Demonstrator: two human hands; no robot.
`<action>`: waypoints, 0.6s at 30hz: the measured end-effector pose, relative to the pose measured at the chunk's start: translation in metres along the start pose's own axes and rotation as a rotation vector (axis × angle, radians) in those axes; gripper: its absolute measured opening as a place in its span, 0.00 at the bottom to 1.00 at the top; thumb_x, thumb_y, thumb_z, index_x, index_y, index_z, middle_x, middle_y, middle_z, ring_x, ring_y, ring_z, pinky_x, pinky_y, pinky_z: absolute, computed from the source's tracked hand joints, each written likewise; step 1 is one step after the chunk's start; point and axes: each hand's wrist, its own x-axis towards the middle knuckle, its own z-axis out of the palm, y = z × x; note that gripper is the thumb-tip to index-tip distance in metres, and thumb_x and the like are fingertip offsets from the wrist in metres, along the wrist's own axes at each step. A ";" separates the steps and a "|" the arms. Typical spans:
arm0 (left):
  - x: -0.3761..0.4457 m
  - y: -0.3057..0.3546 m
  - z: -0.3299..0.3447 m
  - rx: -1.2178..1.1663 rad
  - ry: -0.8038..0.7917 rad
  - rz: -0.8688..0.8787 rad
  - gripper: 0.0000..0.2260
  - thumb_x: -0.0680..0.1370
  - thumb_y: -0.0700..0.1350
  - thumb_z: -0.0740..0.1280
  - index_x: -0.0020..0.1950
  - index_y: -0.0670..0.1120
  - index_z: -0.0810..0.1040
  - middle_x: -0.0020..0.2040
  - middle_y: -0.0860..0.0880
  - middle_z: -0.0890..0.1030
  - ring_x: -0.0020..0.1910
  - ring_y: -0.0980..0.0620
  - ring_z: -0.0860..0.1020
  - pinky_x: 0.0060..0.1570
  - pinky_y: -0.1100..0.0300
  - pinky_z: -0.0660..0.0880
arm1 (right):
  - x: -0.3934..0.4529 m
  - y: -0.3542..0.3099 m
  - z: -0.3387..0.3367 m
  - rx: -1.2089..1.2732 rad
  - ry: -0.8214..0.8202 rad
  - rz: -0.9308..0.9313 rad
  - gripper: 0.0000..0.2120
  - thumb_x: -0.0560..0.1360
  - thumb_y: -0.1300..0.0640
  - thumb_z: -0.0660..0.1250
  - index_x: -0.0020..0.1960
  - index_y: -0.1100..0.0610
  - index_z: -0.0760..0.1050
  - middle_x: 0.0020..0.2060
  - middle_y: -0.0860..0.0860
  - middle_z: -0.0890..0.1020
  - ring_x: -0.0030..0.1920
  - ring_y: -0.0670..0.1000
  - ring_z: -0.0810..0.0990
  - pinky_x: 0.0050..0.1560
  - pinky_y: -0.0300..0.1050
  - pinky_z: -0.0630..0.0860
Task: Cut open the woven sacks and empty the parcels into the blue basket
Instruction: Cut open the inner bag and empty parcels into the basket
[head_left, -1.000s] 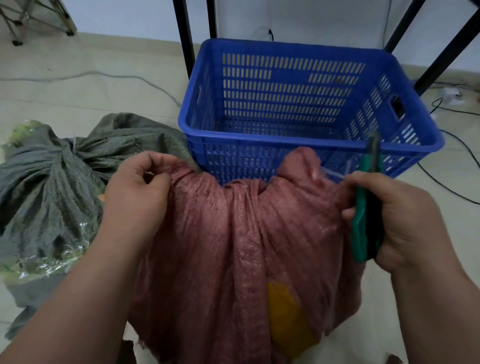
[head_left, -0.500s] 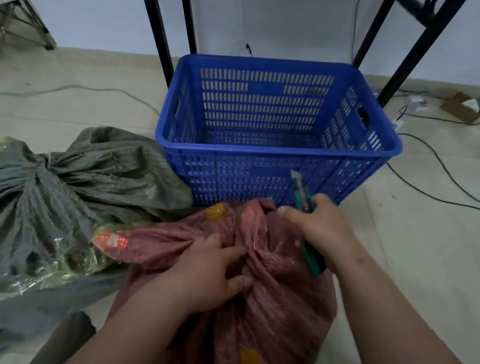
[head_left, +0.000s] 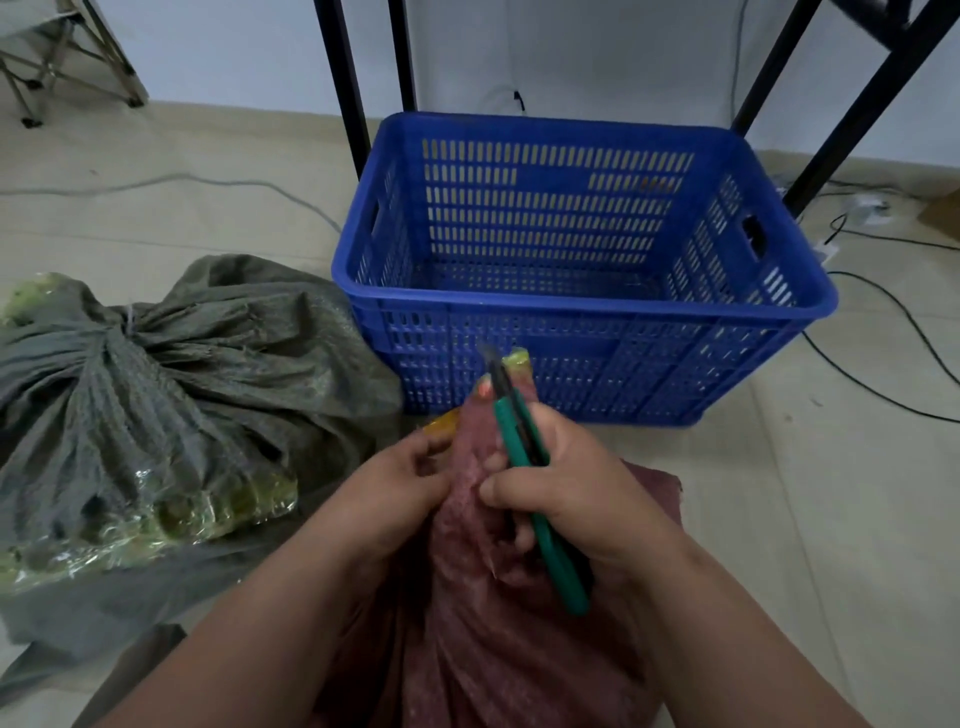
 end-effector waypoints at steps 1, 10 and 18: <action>-0.002 0.001 0.002 -0.037 -0.052 -0.011 0.15 0.76 0.29 0.65 0.61 0.41 0.79 0.50 0.39 0.85 0.46 0.42 0.83 0.50 0.49 0.79 | 0.003 0.000 -0.005 0.003 0.086 -0.005 0.15 0.68 0.67 0.72 0.47 0.54 0.72 0.35 0.53 0.80 0.21 0.49 0.73 0.22 0.39 0.69; -0.031 0.004 0.027 0.642 -0.381 0.355 0.12 0.76 0.41 0.70 0.57 0.52 0.83 0.53 0.55 0.82 0.54 0.62 0.79 0.62 0.66 0.71 | 0.012 0.008 -0.036 -0.013 0.375 0.084 0.19 0.67 0.53 0.78 0.50 0.57 0.71 0.40 0.52 0.84 0.24 0.48 0.77 0.28 0.43 0.74; -0.036 0.025 0.001 0.462 -0.483 0.166 0.07 0.75 0.40 0.72 0.52 0.47 0.82 0.43 0.52 0.82 0.44 0.58 0.78 0.50 0.62 0.74 | 0.016 0.012 -0.046 -0.262 0.621 0.037 0.22 0.66 0.58 0.78 0.49 0.55 0.66 0.37 0.50 0.74 0.36 0.51 0.76 0.36 0.46 0.72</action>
